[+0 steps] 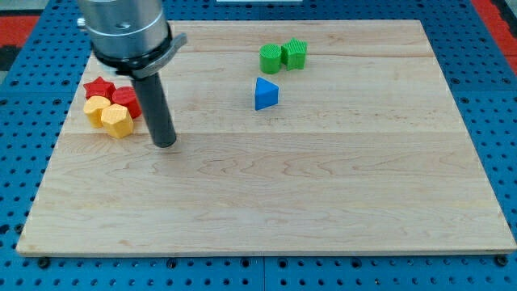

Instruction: Push the yellow heart and red circle towards the top center of the board

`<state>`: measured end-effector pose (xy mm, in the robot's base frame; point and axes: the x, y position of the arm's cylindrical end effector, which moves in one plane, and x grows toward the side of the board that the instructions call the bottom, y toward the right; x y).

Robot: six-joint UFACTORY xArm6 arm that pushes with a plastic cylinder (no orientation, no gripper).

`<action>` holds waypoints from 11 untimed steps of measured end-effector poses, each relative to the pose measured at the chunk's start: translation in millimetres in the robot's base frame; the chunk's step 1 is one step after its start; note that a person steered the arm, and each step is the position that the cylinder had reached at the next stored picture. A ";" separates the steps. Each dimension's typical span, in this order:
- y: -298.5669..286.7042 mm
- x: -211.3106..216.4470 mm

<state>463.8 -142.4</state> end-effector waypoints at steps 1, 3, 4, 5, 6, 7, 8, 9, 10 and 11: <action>-7.4 5.4; -45.3 59.9; -133.3 48.0; -155.8 0.5; -141.7 -28.9; -87.7 -45.4; -64.4 -83.0; -22.9 -98.9; 9.5 -132.3; 5.9 -166.1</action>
